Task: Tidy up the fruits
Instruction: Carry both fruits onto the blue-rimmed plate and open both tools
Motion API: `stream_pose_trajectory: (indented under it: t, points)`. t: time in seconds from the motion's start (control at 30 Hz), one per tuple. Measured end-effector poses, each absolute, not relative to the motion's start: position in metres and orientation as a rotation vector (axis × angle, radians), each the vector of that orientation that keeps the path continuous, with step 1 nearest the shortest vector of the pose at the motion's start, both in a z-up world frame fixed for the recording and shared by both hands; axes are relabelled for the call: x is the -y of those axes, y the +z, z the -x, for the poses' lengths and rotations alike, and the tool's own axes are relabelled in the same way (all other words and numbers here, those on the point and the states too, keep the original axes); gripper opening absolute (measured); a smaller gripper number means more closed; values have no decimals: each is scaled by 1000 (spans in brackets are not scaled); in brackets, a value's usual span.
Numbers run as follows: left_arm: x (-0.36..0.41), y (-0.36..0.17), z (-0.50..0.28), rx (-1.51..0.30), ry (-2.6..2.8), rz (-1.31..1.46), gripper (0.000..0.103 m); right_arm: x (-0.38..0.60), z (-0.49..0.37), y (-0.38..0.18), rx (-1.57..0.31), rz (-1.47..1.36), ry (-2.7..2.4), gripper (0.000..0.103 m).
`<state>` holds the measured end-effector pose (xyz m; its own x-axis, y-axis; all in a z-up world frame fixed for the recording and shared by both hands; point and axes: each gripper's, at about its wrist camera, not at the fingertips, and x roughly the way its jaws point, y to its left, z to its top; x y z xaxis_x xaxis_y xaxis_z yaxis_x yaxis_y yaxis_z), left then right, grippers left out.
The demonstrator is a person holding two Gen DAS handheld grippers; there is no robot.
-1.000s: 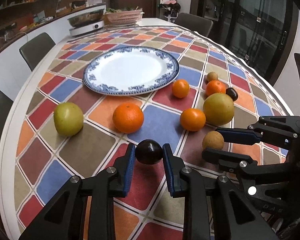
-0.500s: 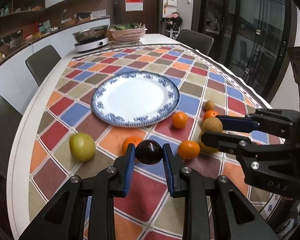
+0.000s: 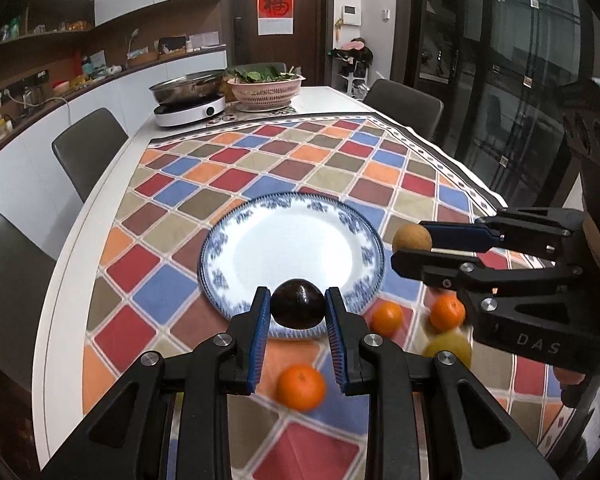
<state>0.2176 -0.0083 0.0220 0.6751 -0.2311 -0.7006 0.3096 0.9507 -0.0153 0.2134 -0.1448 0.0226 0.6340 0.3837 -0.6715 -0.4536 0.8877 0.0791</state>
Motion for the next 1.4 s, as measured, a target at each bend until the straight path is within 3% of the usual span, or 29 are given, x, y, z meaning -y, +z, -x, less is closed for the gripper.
stream_pose_trajectory:
  t: [0.33,0.7,1.2,1.27,1.4]
  points:
    - [2,22,-287,-825,-300,-84,28,141,-284,22,-800,85,464,30]
    - [-3,-17,-367,-969,-262,-50,28,128,-354,-6,-903,132,455,30]
    - [-4,-55,-416,-1100,-242,5,29,124,-401,-44,-1017,94,455,30]
    - [-5,-54,-415,-1101,-229,3,36,126,-402,-43,-1022,76,454,32]
    - [-6,-44,-406,-1074,-197,-41,37,132,-400,-37,-1007,40,440,40]
